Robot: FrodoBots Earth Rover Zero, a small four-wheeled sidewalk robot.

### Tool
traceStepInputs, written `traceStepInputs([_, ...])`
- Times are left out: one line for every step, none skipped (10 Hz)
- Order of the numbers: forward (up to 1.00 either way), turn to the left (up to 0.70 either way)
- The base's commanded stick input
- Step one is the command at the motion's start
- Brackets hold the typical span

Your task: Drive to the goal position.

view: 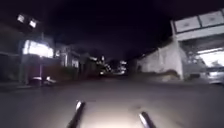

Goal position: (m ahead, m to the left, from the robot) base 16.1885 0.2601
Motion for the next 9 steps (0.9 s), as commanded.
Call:
traceStepInputs([1.0,-0.37])
traceStepInputs([1.0,-0.37])
traceStepInputs([1.0,-0.16])
traceStepInputs([1.0,0.03])
traceStepInputs([1.0,0.03])
traceStepInputs([1.0,0.03])
traceStepInputs([1.0,0.03])
traceStepInputs([1.0,0.03])
traceStepInputs([1.0,0.03])
